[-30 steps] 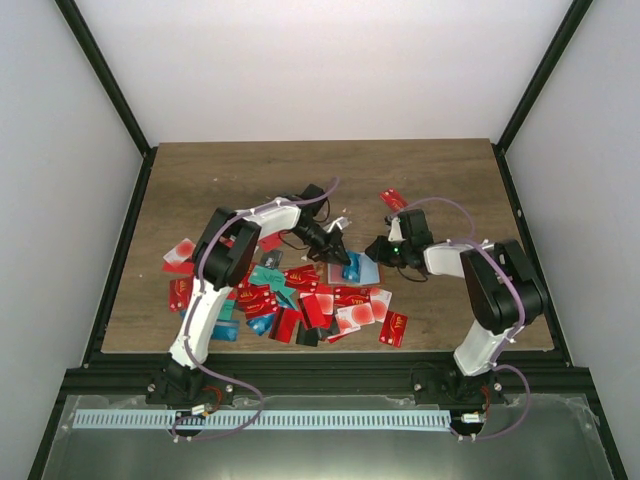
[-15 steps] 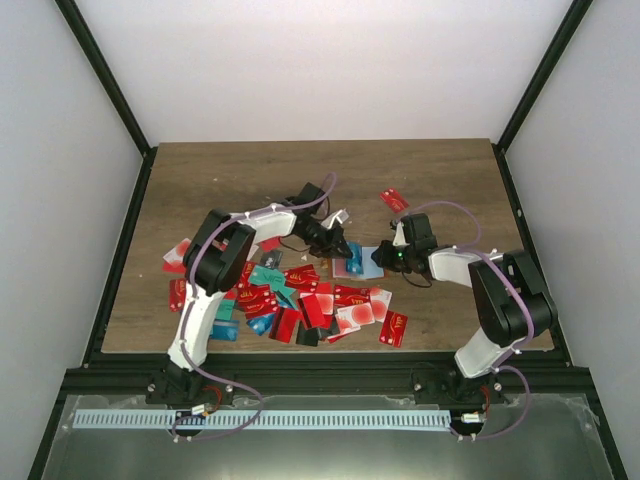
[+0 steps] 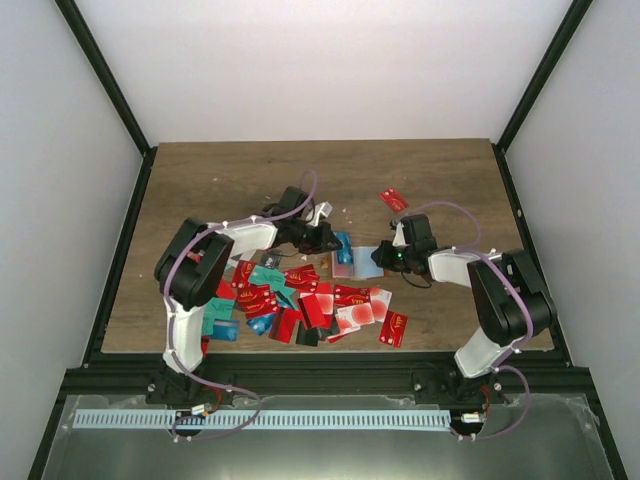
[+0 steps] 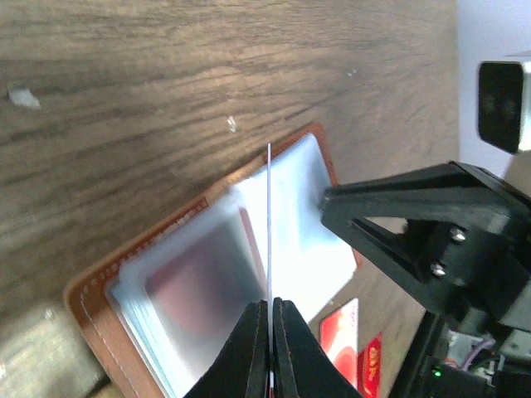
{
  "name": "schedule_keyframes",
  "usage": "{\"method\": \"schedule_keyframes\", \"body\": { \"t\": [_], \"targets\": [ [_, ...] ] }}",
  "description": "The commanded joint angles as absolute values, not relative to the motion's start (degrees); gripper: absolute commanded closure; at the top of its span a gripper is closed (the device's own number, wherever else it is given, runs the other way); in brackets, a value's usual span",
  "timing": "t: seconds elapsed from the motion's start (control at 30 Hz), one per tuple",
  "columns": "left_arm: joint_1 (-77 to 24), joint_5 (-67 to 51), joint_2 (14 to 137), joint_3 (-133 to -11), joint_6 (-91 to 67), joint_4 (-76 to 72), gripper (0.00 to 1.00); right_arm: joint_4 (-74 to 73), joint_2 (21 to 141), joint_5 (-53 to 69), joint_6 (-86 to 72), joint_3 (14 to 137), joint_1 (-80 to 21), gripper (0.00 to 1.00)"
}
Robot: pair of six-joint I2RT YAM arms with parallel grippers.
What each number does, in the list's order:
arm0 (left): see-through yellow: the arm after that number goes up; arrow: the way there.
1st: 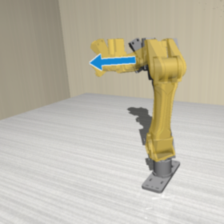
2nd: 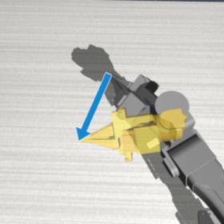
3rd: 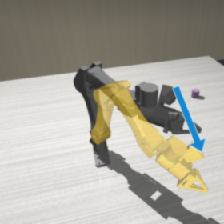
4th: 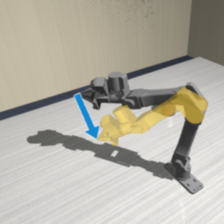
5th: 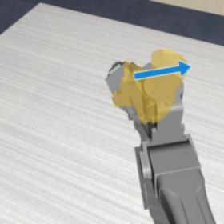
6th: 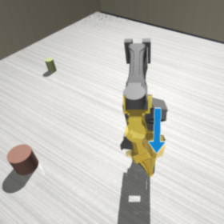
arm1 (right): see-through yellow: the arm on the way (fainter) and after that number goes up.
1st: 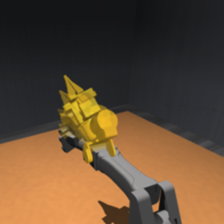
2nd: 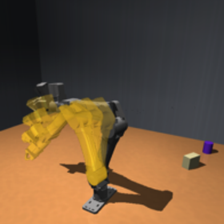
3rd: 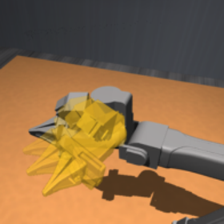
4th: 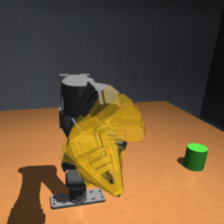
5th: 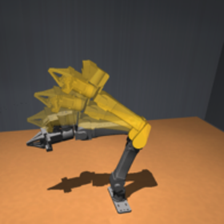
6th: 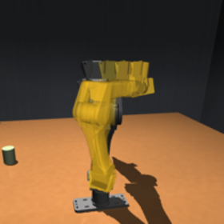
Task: Put the credit cards into the card holder
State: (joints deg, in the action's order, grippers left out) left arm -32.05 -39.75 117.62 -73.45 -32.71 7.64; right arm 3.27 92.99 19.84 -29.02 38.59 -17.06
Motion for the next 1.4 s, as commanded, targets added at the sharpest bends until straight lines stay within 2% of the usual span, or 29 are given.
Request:
{"method": "schedule_keyframes", "body": {
  "t": [0.0,0.1,0.23,0.3,0.73,0.87,1.37],
  "targets": [
    [-31.9,-40.4,113.4,-68.2,-36.8,0.8,0.96,-2.2,95.3,17.0,-28.7,37.5,-16.9,0.87],
    [-31.8,-44.6,112.2,-68.1,-33.8,5.9,0.96,-2.4,95.6,17.0,-28.5,37.8,-16.9,0.87],
    [-31.7,-48.0,116.3,-74.7,-22.4,25.9,0.96,-1.9,95.7,17.0,-28.5,37.8,-16.9,0.87],
    [-31.7,-47.8,118.6,-76.9,-18.8,31.1,0.96,-1.7,96.0,17.2,-28.6,37.8,-17.0,0.87],
    [-34.8,-54.4,125.7,-84.0,-15.1,37.4,0.96,-0.7,95.8,17.3,-28.0,37.5,-16.9,0.87],
    [-34.8,-50.6,126.8,-85.9,-16.0,38.6,0.96,-0.6,95.8,17.4,-27.9,37.4,-16.9,0.87],
    [-34.8,-50.2,131.5,-92.8,-17.6,40.9,0.96,0.0,95.4,18.2,-27.5,37.0,-16.9,0.87]
  ]
}}
